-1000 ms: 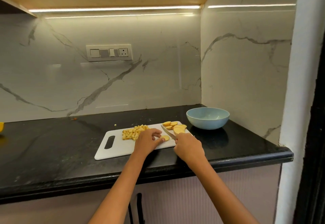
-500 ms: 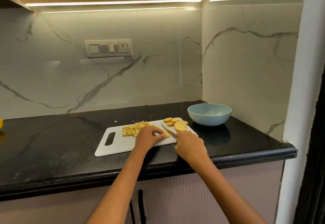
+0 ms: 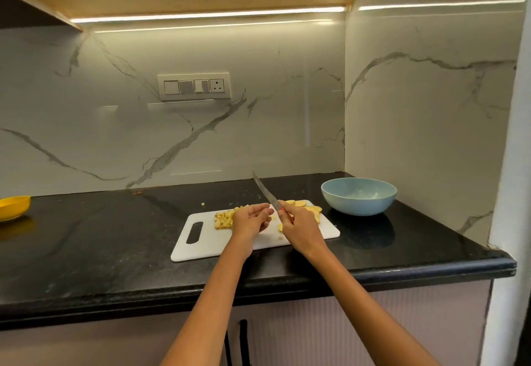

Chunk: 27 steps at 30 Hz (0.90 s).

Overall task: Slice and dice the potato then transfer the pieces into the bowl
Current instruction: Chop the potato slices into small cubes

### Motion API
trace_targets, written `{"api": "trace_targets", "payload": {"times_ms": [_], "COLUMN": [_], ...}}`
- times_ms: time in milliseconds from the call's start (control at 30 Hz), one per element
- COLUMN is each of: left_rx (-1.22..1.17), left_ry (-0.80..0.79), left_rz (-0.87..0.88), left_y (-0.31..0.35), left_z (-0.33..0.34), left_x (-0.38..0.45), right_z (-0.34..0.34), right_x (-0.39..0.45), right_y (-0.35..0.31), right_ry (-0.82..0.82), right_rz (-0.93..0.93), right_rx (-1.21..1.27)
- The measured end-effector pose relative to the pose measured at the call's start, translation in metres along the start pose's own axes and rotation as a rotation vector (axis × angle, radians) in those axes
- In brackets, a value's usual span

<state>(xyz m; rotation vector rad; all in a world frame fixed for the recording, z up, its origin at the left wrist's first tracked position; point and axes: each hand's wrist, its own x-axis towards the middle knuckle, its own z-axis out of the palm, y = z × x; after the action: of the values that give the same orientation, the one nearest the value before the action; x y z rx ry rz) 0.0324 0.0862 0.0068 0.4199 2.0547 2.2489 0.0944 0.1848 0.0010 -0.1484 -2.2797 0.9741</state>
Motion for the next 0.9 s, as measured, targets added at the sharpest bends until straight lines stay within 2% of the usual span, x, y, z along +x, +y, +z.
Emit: {"api": "trace_targets", "payload": {"times_ms": [67, 133, 167, 267, 333, 433, 600, 700, 767, 900], "left_rx": [0.029, 0.182, 0.253, 0.416, 0.571, 0.731, 0.782, 1.019, 1.096, 1.011], "left_ry": [0.108, 0.207, 0.203, -0.033, -0.231, -0.327, -0.23, 0.038, 0.214, 0.277], "left_rz": [0.032, 0.159, 0.226, 0.362, 0.372, 0.347, 0.371, 0.437, 0.463, 0.457], "left_y": [-0.004, -0.006, -0.005, -0.002, -0.003, -0.008, -0.01, -0.011, -0.011, -0.012], "left_z": [-0.003, -0.005, -0.005, 0.001, 0.004, 0.0, -0.013, -0.018, -0.021, -0.025], "left_x": [0.005, 0.009, 0.008, -0.002, -0.009, -0.009, -0.002, 0.005, 0.009, 0.011], "right_z": [-0.001, -0.004, -0.007, -0.015, -0.017, -0.017, -0.016, -0.017, -0.017, -0.017], "right_x": [0.003, 0.005, 0.006, 0.011, 0.013, 0.011, 0.013, 0.012, 0.011, 0.01], "right_y": [0.001, 0.003, 0.005, 0.013, 0.015, 0.015, 0.018, 0.017, 0.017, 0.017], "right_ry": [0.029, 0.087, 0.128, 0.231, 0.242, 0.245, 0.26, 0.25, 0.248, 0.225], "right_rz": [-0.002, -0.015, -0.014, 0.044, 0.07, 0.061, 0.071, 0.084, 0.086, 0.1], "right_rx": [0.002, 0.018, 0.033, 0.083, 0.089, 0.079, 0.078, 0.087, 0.09, 0.085]}}
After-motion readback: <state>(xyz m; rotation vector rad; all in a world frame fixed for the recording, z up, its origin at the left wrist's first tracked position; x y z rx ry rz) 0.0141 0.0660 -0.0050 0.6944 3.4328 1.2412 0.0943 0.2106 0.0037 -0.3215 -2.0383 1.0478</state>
